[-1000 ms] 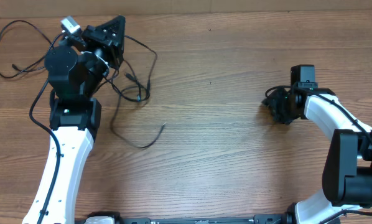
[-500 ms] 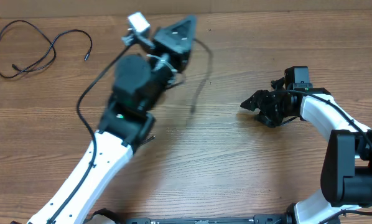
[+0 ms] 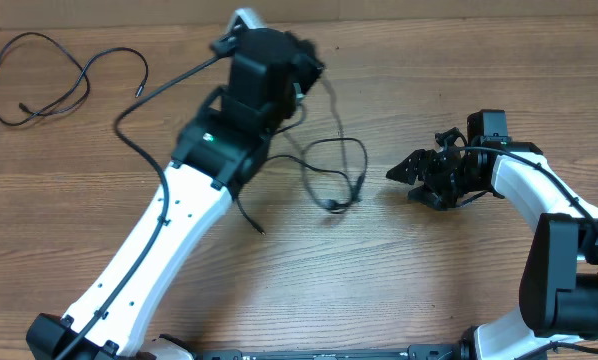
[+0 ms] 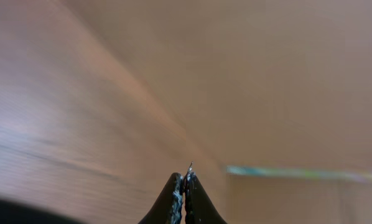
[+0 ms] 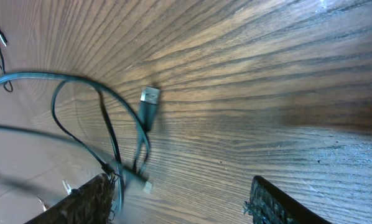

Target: Untangle cables

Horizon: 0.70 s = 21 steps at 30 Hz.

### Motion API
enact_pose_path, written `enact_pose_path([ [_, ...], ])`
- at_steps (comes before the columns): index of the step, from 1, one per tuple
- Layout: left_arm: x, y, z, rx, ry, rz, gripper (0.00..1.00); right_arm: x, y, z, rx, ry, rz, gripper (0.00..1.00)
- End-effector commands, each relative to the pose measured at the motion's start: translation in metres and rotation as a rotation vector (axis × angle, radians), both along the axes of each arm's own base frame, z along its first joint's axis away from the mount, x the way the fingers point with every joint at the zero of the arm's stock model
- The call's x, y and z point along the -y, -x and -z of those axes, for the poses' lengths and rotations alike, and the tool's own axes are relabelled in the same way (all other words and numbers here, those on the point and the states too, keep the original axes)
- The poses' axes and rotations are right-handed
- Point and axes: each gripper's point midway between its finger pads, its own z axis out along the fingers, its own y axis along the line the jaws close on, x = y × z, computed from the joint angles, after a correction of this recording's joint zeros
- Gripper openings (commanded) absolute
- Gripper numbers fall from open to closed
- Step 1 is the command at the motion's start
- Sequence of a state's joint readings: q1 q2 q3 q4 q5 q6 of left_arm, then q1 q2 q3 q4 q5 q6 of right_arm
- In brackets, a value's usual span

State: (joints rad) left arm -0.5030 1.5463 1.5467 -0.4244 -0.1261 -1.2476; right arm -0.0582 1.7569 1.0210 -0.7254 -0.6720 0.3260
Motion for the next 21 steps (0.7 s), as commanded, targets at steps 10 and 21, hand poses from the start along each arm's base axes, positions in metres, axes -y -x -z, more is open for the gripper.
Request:
enact_pose_path([
  [10, -0.057, 0.000, 0.081, -0.283, -0.202, -0.097, 0.04, -0.055, 0.008, -0.013, 0.125, -0.001, -0.220, 0.68],
  [21, -0.044, 0.001, 0.092, -0.319, -0.174, -0.034, 0.04, -0.090, -0.077, -0.034, 0.751, 0.350, -0.425, 0.62],
])
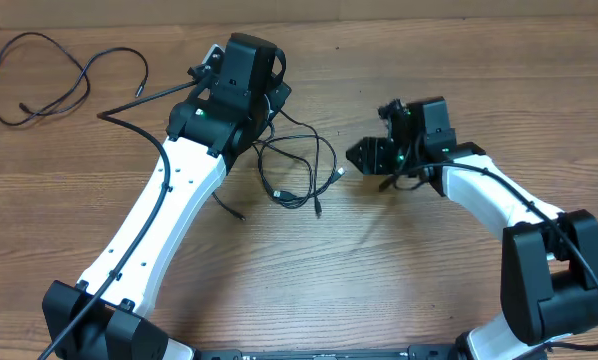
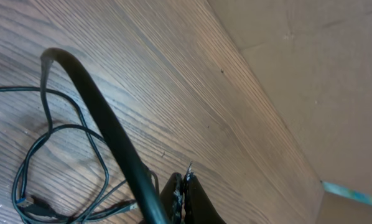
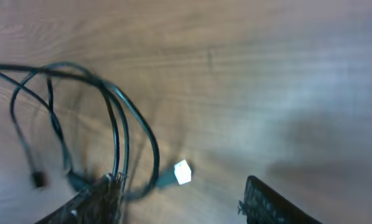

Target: Untangle cables

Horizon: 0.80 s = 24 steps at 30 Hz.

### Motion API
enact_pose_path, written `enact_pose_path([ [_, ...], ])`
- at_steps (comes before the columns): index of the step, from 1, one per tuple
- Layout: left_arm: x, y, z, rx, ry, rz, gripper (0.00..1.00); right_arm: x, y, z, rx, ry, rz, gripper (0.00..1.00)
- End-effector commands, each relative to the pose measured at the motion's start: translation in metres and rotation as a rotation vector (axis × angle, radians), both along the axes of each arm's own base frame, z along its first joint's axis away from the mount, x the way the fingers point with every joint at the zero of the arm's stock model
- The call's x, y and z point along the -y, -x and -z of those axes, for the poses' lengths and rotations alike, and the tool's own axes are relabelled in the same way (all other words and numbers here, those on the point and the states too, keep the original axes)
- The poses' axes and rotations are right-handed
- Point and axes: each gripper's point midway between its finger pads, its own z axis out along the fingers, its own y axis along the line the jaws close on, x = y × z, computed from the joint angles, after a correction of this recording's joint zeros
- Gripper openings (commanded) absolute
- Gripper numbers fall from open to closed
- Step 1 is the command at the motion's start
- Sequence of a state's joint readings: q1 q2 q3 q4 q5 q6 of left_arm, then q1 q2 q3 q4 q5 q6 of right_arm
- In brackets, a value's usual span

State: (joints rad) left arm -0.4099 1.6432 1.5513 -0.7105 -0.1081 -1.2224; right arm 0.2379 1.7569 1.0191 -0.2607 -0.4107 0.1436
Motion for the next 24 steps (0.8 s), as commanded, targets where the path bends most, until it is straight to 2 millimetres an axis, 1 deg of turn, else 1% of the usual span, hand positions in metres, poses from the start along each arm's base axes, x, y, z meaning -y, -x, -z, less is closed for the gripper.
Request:
enact_pose_path([
  [1, 0.004, -0.003, -0.007, 0.016, 0.008, 0.029, 0.04, -0.013, -0.012, -0.019, 0.187, 0.096, -0.101, 0.62],
  [3, 0.004, -0.003, -0.008, 0.017, 0.008, 0.029, 0.04, -0.023, -0.011, -0.021, 0.227, 0.108, -0.152, 0.62],
  [6, 0.004, -0.003, -0.007, 0.016, 0.008, 0.029, 0.04, -0.028, -0.008, -0.013, 0.222, 0.123, -0.183, 0.61],
  [8, 0.004, -0.003, -0.007, 0.015, 0.012, 0.032, 0.04, -0.027, -0.008, 0.003, 0.192, 0.132, -0.186, 0.61],
  [9, 0.005, -0.002, -0.007, 0.015, 0.013, 0.034, 0.04, -0.027, -0.008, 0.010, 0.184, 0.139, -0.196, 0.57],
  [10, 0.005, -0.002, -0.007, 0.015, 0.013, 0.034, 0.04, -0.027, -0.007, 0.013, 0.181, 0.144, -0.202, 0.55],
  [11, 0.005, -0.002, -0.008, 0.015, 0.013, 0.034, 0.04, -0.027, -0.007, 0.021, 0.172, 0.151, -0.212, 0.52],
  [13, 0.005, -0.002, -0.008, 0.015, 0.013, 0.034, 0.04, -0.028, -0.008, 0.027, 0.171, 0.154, -0.216, 0.49],
  [15, 0.005, -0.002, -0.008, 0.015, 0.013, 0.034, 0.04, -0.028, -0.010, 0.027, 0.184, 0.159, -0.225, 0.48],
  [17, 0.005, -0.002, -0.008, 0.015, 0.014, 0.033, 0.04, -0.031, -0.011, 0.026, 0.195, 0.156, -0.230, 0.48],
  [21, 0.005, -0.002, -0.008, 0.015, 0.014, 0.034, 0.04, -0.040, -0.007, 0.026, 0.199, 0.153, -0.250, 0.49],
  [22, 0.005, -0.002, -0.008, 0.015, 0.014, 0.033, 0.04, -0.045, -0.006, 0.026, 0.207, 0.153, -0.262, 0.49],
  [23, 0.005, -0.002, -0.008, 0.015, 0.014, 0.034, 0.04, -0.045, -0.009, 0.029, 0.219, 0.176, -0.254, 0.46],
  [24, 0.005, -0.002, -0.008, 0.014, 0.016, 0.035, 0.04, -0.043, -0.013, 0.034, 0.228, 0.209, -0.237, 0.40],
])
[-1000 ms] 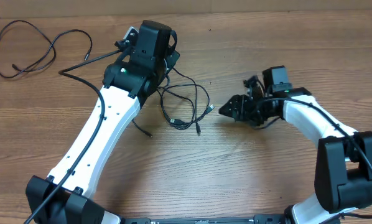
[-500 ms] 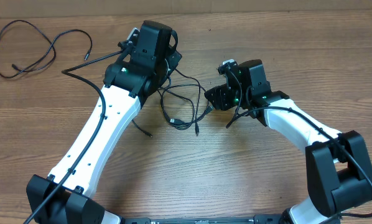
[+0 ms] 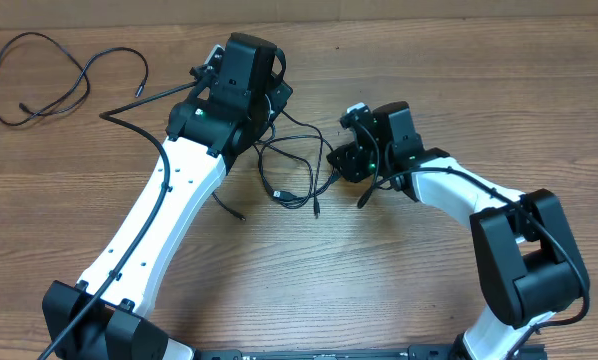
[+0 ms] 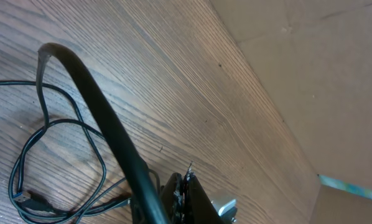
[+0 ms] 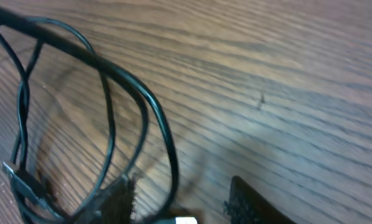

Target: Untangle cables

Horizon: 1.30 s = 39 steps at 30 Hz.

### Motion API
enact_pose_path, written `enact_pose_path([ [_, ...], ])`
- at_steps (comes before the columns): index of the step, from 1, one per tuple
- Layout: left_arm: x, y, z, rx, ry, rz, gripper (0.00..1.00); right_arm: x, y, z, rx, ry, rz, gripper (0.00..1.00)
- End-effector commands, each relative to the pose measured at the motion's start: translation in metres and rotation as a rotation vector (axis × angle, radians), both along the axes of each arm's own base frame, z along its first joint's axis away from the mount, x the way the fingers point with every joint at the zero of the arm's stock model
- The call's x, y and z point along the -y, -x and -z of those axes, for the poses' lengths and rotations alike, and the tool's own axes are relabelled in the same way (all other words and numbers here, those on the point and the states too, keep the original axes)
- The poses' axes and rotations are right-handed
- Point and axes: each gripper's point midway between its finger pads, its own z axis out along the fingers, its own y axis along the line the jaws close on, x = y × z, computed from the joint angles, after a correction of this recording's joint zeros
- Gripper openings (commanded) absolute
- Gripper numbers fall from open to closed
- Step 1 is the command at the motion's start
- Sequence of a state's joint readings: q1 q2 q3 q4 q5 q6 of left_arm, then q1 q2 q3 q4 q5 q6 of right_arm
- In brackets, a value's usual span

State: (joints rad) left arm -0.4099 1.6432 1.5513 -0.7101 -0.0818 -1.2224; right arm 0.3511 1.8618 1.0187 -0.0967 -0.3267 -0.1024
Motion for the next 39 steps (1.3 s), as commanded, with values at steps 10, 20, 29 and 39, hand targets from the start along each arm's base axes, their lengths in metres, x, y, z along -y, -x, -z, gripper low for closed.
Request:
enact_pose_path([
  [10, 0.004, -0.001, -0.011, 0.020, 0.013, 0.036, 0.04, 0.009, -0.020, 0.035, 0.065, 0.141, 0.079, 0.04],
  [20, -0.030, -0.003, -0.032, 0.109, -0.149, 0.129, 0.04, 0.133, -0.056, 0.005, 0.155, 0.394, 0.539, 0.04],
  [29, -0.167, 0.014, -0.025, -0.026, -0.216, -0.119, 0.04, 0.320, -0.029, 0.010, -0.007, 0.446, 1.005, 0.04],
  [39, -0.245, 0.043, -0.012, -0.144, -0.243, -0.231, 0.04, 0.402, 0.017, 0.021, -0.136, 0.424, 1.237, 0.04],
])
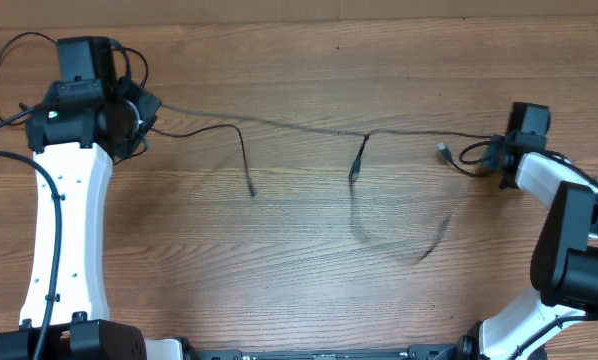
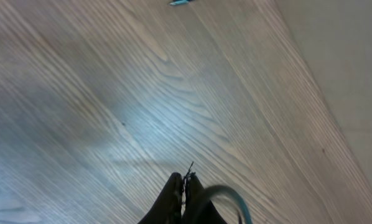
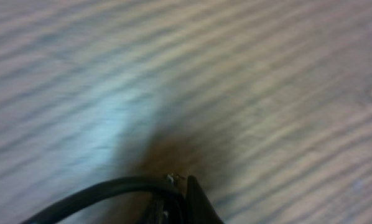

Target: Untangle cables

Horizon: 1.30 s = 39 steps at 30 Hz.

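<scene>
Thin dark cables [image 1: 279, 124] run in a long line across the table's far half. One strand is drawn out between my two grippers. A plug [image 1: 356, 166] hangs off it mid-table, another loose end [image 1: 249, 186] lies further left, and a silver USB plug [image 1: 444, 152] lies near the right end. At the far left my left gripper [image 1: 139, 106] is shut, a teal-looking strand [image 2: 231, 195] curving out beside its fingers [image 2: 173, 199]. My right gripper [image 1: 495, 160] at the far right is shut on a black cable [image 3: 105, 190].
A separate thin black cable [image 1: 4, 55] loops at the back left corner, partly behind my left arm. A cardboard wall runs along the table's far edge [image 1: 379, 8]. Bare wood [image 1: 299, 270] fills the front half.
The grippers were close together at the tangle mid-table, the right one open. Now they are far apart at the left and right ends, the right one shut on the cable, the tangle drawn out.
First my left gripper held a cable up over a loose tangle mid-table, the right one open off to the right. The right gripper then stood nearer, then at the tangle, still open. Now both are shut and wide apart, the loops gone.
</scene>
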### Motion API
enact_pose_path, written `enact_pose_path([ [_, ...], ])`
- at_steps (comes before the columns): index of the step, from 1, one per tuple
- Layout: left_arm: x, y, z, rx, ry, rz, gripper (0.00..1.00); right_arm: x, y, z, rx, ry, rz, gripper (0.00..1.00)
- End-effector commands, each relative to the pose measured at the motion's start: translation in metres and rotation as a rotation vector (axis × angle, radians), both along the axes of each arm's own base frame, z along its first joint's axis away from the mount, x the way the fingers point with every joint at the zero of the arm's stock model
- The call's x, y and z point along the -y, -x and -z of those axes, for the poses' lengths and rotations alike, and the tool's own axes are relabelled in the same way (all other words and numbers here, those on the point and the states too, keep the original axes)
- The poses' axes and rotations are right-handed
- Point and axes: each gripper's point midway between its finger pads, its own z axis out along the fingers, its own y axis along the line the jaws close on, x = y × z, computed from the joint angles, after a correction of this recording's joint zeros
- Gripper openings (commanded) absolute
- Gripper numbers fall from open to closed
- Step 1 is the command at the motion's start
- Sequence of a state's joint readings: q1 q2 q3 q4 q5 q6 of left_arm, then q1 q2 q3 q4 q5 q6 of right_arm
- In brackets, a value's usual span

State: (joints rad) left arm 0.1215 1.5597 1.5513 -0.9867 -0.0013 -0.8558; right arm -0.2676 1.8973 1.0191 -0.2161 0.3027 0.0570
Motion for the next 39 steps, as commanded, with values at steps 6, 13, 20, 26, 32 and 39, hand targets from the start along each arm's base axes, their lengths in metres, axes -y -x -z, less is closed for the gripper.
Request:
enact_pose_path([
  [6, -0.073, 0.037, -0.011, -0.042, -0.060, -0.147, 0.04, 0.045, 0.024, -0.006, 0.054, -0.100, 0.170, 0.04],
  [13, -0.090, 0.051, -0.006, -0.075, -0.037, -0.140, 0.04, 0.019, 0.012, -0.002, 0.089, -0.235, 0.086, 0.04],
  [20, -0.107, 0.054, -0.014, -0.086, -0.156, -0.110, 0.04, -0.042, -0.004, -0.005, 0.140, -0.509, -0.085, 0.66],
  [26, -0.175, 0.078, -0.082, -0.070, -0.442, -0.239, 0.04, -0.059, 0.014, 0.004, 0.055, -0.573, -0.082, 1.00],
  [32, -0.225, 0.132, -0.125, -0.098, -0.531, -0.425, 0.04, -0.062, 0.020, 0.007, 0.027, -0.589, -0.075, 1.00],
  [39, -0.251, 0.173, -0.107, -0.152, -0.413, -0.569, 0.04, -0.063, 0.023, 0.008, 0.014, -0.595, -0.071, 1.00],
])
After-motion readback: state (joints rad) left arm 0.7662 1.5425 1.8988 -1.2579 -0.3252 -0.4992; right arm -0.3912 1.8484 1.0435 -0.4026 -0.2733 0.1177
